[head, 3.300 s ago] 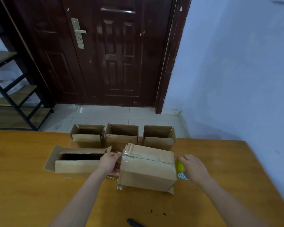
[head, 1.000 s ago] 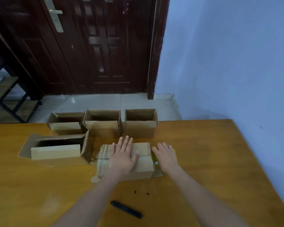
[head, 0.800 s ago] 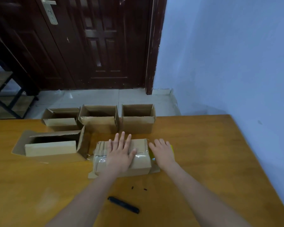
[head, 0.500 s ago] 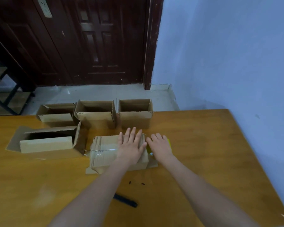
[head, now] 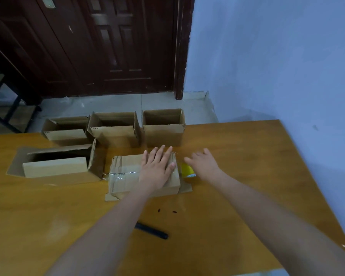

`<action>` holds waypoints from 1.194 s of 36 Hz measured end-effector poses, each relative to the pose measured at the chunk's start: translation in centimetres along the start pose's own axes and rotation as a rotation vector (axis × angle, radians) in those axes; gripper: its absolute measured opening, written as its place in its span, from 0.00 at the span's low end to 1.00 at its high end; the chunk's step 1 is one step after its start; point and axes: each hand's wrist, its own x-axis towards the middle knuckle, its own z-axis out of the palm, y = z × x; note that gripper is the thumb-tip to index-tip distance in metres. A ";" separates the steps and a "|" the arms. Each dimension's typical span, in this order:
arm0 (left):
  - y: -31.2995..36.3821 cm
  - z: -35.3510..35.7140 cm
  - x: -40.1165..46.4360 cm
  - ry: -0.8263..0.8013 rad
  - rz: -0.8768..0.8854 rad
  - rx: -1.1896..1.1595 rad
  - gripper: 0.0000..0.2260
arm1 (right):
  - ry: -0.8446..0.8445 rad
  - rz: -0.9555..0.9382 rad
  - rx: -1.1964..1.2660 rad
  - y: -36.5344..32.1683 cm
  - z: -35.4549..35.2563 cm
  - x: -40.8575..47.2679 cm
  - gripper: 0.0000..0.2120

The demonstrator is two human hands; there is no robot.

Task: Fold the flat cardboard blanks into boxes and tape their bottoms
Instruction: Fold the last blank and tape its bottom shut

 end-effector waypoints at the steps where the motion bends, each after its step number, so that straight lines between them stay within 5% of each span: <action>1: 0.0 0.0 0.0 -0.002 -0.003 0.002 0.26 | -0.014 -0.004 -0.072 -0.4 -0.2 0.4 0.24; 10: 0.1 -0.8 -0.1 -0.028 0.023 0.007 0.23 | -0.163 0.127 -0.080 -2.6 -0.5 1.6 0.25; 15: -0.3 -1.7 -0.6 -0.091 0.103 -0.017 0.19 | -0.175 0.215 0.310 -2.9 0.0 0.7 0.41; 17: -0.3 -2.1 -0.7 -0.128 0.118 -0.016 0.18 | -0.042 0.298 0.447 -2.8 0.3 -0.9 0.40; 21: 0.1 -3.0 -0.5 -0.196 0.130 0.036 0.17 | 0.607 0.450 0.481 -5.2 1.6 -5.1 0.07; 23: 0.4 -3.6 -0.3 -0.229 0.148 0.051 0.17 | 0.703 0.396 0.560 -7.7 3.0 -6.9 0.04; 25: 0.8 -4.0 -0.1 -0.262 0.169 0.062 0.18 | 0.586 0.279 0.614 -10.4 4.0 -8.0 0.03; 27: 1.2 -4.2 0.2 -0.303 0.181 0.086 0.19 | 0.294 0.127 0.642 -12.9 4.6 -8.3 0.06; 31: 1.5 -4.4 0.7 -0.353 0.215 0.133 0.20 | -0.175 -0.044 0.571 -16.8 5.2 -7.4 0.24; 40: 2.5 -4.5 2.4 -0.484 0.268 0.300 0.26 | -0.259 -0.100 0.390 -19.4 5.8 -5.3 0.19; 43: 2.9 -4.5 3.3 -0.560 0.220 0.325 0.28 | -0.224 -0.101 0.503 -17.7 5.5 -5.7 0.15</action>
